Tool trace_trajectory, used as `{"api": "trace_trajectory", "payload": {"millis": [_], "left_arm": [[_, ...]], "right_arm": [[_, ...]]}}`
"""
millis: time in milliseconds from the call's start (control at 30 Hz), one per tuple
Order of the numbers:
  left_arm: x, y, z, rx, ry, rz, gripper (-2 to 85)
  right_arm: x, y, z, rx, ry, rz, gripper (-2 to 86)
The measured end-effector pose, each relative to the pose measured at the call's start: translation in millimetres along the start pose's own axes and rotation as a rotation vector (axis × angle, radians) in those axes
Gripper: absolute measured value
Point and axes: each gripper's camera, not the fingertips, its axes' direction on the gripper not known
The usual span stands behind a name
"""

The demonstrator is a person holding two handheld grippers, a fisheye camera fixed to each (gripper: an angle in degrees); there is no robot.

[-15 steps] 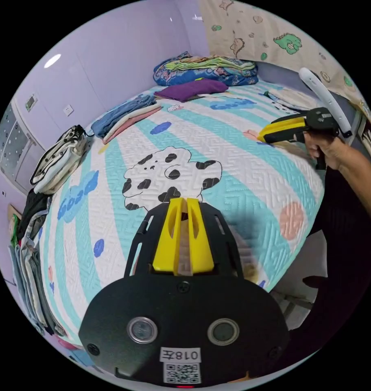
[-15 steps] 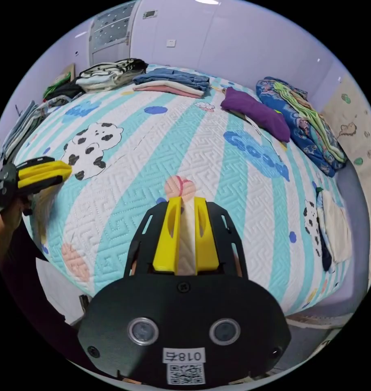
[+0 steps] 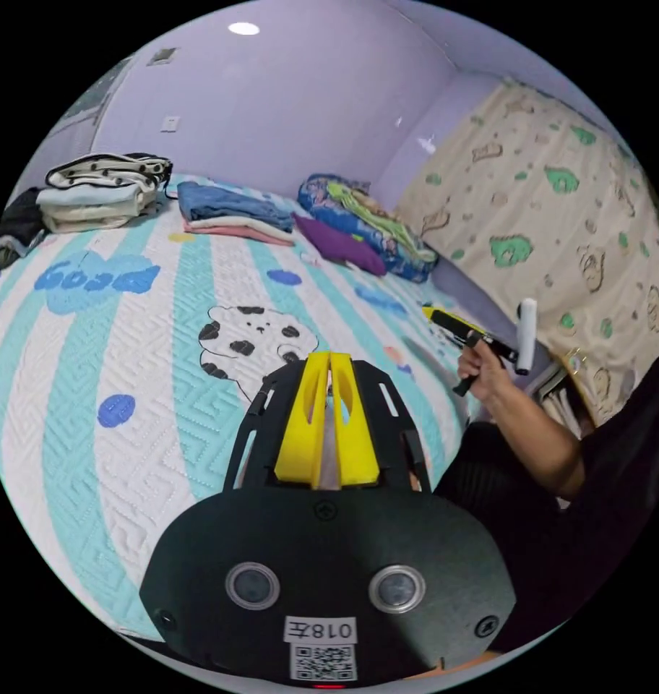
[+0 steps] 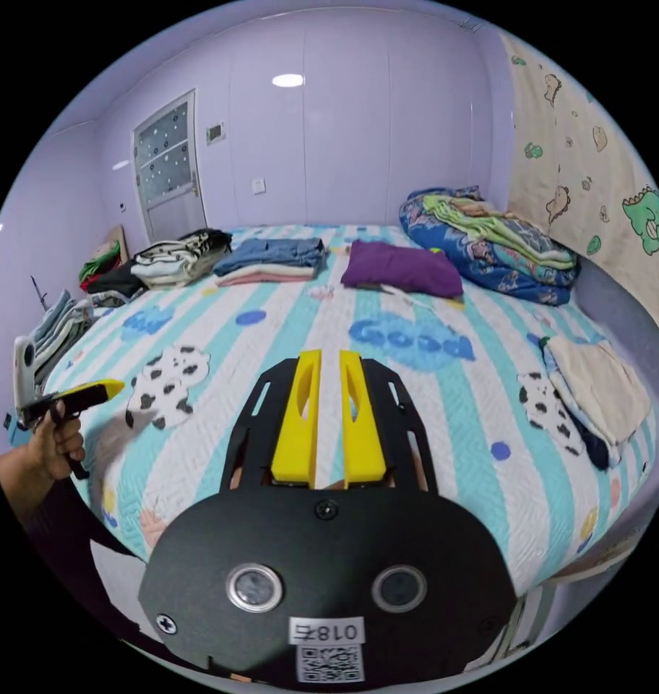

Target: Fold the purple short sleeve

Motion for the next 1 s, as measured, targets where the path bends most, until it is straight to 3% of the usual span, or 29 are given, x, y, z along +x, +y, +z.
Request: {"api": "trace_trajectory", "payload": {"millis": [100, 300, 500, 600, 700, 867, 1000], "left_arm": [[-21.3, 11.3, -8.1, 0.050, 0.039, -0.045, 2.1], [-67.2, 35.2, 11.8, -0.013, 0.133, -0.086, 4.5], [-94.7, 44.8, 26.1, -0.070, 0.199, -0.123, 4.4], [-106.4, 51.0, 27.0, -0.065, 0.233, -0.141, 3.8], [-115.3, 57.1, 27.8, -0.060, 0.254, -0.149, 3.0], [-125.3, 63.7, 28.8, -0.066, 0.271, -0.164, 0.6], [-129.2, 68.0, 28.3, -0.072, 0.258, -0.174, -0.5]], "right_arm": [[12.3, -37.6, 21.0, 0.064, 0.009, -0.012, 7.1], [38.3, -134.9, 116.1, 0.101, 0.123, -0.026, 8.5], [79.1, -228.1, 237.1, -0.052, 0.256, 0.037, 11.0], [106.5, -243.8, 293.1, -0.293, 0.314, 0.081, 10.2], [117.1, -244.8, 287.2, -0.283, 0.290, 0.126, 0.6], [119.0, -236.8, 250.1, -0.262, 0.238, 0.064, -0.8], [117.4, -205.3, 182.5, -0.265, 0.020, 0.060, -1.0]]}}
